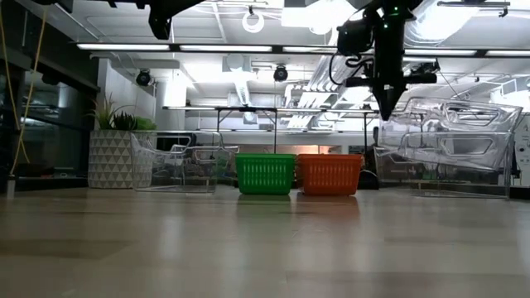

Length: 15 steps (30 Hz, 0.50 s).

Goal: Stack baskets by color
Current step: Stack the bottom transparent bin on the top right transparent bin

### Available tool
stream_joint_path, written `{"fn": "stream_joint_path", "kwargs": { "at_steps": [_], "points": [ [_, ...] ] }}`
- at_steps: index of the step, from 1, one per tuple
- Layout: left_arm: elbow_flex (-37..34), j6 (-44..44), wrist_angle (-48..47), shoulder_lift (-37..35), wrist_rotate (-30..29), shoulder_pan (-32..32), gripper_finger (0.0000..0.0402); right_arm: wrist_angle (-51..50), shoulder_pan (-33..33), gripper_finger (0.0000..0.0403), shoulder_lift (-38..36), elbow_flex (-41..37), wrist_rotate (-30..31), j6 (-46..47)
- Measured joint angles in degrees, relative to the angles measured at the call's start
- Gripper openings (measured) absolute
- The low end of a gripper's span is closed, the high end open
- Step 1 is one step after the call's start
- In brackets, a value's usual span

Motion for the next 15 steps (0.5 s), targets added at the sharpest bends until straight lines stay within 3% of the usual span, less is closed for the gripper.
{"fn": "stream_joint_path", "kwargs": {
  "at_steps": [15],
  "points": [
    [0.0,1.0,0.0,0.0,-0.4,0.0,0.0165,5.4,-2.3,0.0000,0.0,-7.2,-6.3,-2.6]
  ]
}}
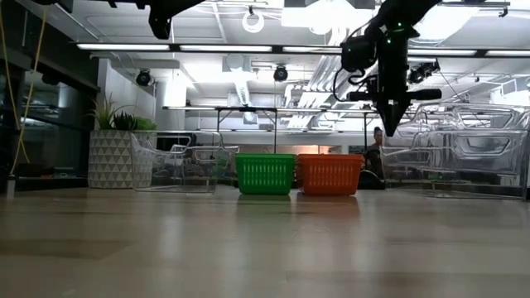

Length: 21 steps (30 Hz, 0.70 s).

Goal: Stack baskets by color
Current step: Stack the bottom transparent bin on the top right transparent bin

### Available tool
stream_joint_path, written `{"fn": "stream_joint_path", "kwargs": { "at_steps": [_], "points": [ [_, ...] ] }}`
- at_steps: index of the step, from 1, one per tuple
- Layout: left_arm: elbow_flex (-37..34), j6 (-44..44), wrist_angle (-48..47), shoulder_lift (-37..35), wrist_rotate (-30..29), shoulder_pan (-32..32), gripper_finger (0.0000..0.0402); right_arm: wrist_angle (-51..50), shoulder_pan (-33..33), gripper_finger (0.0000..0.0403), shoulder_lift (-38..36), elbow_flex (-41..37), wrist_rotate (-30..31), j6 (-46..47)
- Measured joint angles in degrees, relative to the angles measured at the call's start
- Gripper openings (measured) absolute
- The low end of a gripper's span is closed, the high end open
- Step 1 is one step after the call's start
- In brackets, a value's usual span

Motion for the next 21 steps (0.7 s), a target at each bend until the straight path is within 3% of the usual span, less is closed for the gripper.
{"fn": "stream_joint_path", "kwargs": {
  "at_steps": [17,21],
  "points": [
    [0.0,-0.4,0.0,0.0,-0.1,0.0,0.0165,5.5,-0.1,0.0001,0.0,-5.0,-1.0,0.5],
    [0.0,-0.4,0.0,0.0,-0.2,0.0,0.0165,5.8,-0.4,0.0026,0.0,-5.0,-1.0,-0.8]
  ]
}}
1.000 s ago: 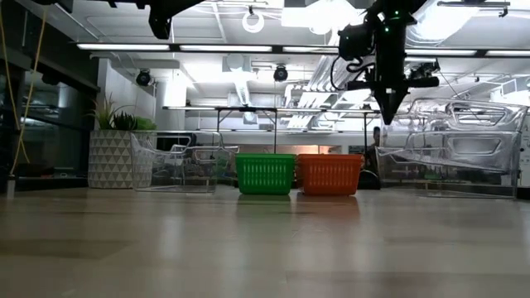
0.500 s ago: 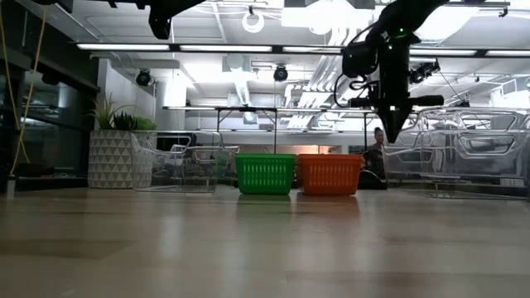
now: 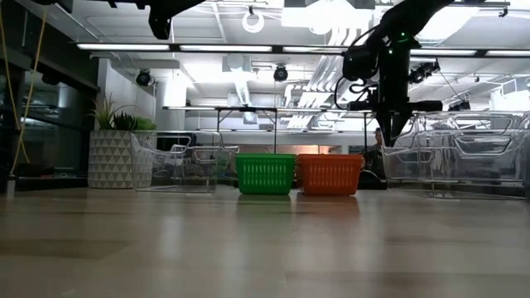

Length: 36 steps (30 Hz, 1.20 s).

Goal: Stack baskets by color
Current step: Stack the bottom transparent bin on the top right transparent bin

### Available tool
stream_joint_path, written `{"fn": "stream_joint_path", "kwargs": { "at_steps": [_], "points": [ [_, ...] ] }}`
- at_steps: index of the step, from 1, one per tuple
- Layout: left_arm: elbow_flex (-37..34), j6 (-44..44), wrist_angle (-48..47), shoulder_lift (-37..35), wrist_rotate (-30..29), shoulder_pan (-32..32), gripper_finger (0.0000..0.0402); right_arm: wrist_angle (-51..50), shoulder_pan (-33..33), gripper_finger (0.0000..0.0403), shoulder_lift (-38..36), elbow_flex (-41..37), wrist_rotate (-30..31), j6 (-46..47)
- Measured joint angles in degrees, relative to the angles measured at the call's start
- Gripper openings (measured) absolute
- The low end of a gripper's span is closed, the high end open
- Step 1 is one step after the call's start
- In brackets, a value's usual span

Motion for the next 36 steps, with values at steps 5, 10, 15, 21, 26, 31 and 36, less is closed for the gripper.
{"fn": "stream_joint_path", "kwargs": {
  "at_steps": [5,10,15,21,26,31,36],
  "points": [
    [0.0,0.0,0.0,0.0,0.0,0.0,0.0165,-0.3,0.0,0.0104,0.0,0.0,0.2,-3.8],
    [0.0,0.0,0.0,0.0,-0.1,0.0,0.0165,-0.5,0.0,0.0187,-0.3,0.0,1.1,-9.6],
    [0.0,0.0,0.0,0.0,-0.1,0.0,0.0165,-0.2,0.0,0.0233,-2.7,0.0,3.8,-10.5],
    [0.0,0.0,0.0,0.0,-0.1,0.0,0.0165,8.2,-0.6,0.0230,-5.3,0.0,-2.1,-17.5],
    [0.0,0.0,0.0,0.0,-0.1,0.0,0.0165,5.5,-2.5,0.0216,-5.3,0.0,-2.7,-18.2],
    [0.0,0.0,0.0,0.0,-0.4,0.0,0.0165,5.2,-3.0,0.0213,-5.3,0.0,-2.9,-18.2],
    [0.0,0.0,0.0,0.0,-2.2,0.0,0.0165,4.5,-3.3,0.0213,-4.3,0.0,2.4,-15.3]
  ]
}}
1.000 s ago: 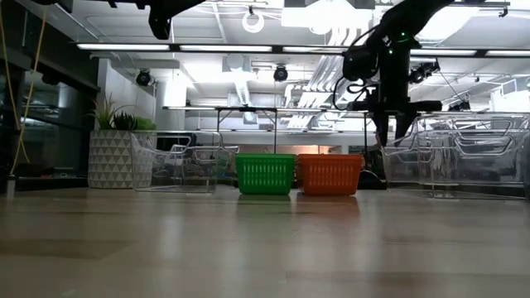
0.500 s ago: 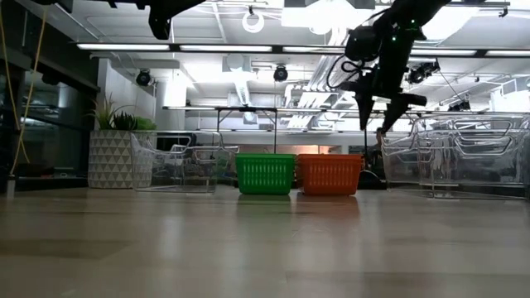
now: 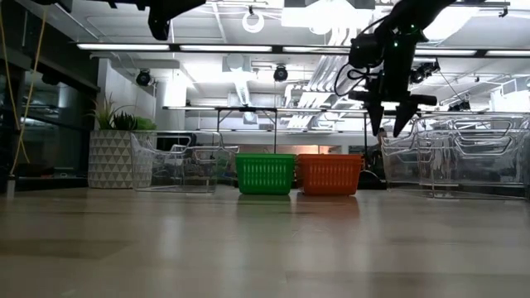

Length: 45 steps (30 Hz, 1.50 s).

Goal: Stack baskets by color
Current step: Stack the bottom transparent bin on the top right transparent bin, then stack the left transparent bin on the right transparent bins

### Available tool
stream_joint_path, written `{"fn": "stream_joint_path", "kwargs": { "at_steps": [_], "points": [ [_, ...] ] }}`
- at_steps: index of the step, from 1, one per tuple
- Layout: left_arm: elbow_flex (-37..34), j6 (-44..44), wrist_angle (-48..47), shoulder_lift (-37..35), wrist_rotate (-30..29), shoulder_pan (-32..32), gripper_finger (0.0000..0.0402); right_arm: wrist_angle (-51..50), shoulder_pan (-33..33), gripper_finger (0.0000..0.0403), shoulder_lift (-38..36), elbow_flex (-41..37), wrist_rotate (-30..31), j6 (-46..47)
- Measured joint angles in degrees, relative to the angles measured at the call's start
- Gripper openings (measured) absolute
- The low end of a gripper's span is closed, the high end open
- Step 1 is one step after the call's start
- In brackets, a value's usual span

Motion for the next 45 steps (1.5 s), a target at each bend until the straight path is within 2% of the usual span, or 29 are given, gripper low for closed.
{"fn": "stream_joint_path", "kwargs": {
  "at_steps": [5,15,23,29,33,37,41,45],
  "points": [
    [0.0,0.0,0.0,0.0,-0.6,0.0,0.0165,5.2,-0.2,0.0213,1.0,0.0,-0.7,0.4],
    [0.0,-0.2,0.0,0.0,-0.6,0.0,0.0165,6.9,-0.2,0.0213,7.5,0.0,-0.7,3.2],
    [0.0,-0.2,0.0,0.0,-0.6,0.0,0.0165,13.9,0.0,0.0213,7.9,0.0,-3.4,3.2],
    [0.0,-0.1,0.0,0.0,-0.6,0.0,0.0165,13.1,-0.7,0.0213,7.1,0.0,-2.7,-1.3],
    [0.0,0.0,0.0,0.0,-0.6,0.0,0.0165,10.6,-1.6,0.0213,2.7,0.0,-1.1,-6.9],
    [0.0,-2.1,0.0,0.0,-0.7,0.0,0.0165,5.4,-1.2,0.0213,-5.3,0.0,-0.1,-13.2],
    [0.0,-6.2,0.1,0.0,-1.9,0.0,0.0165,2.3,2.1,0.0213,-14.6,0.0,-0.1,-16.2],
    [0.8,-8.6,-0.5,0.8,-6.7,0.0,0.0165,2.7,7.1,0.0213,-22.8,0.0,-0.1,-15.9]
  ]
}}
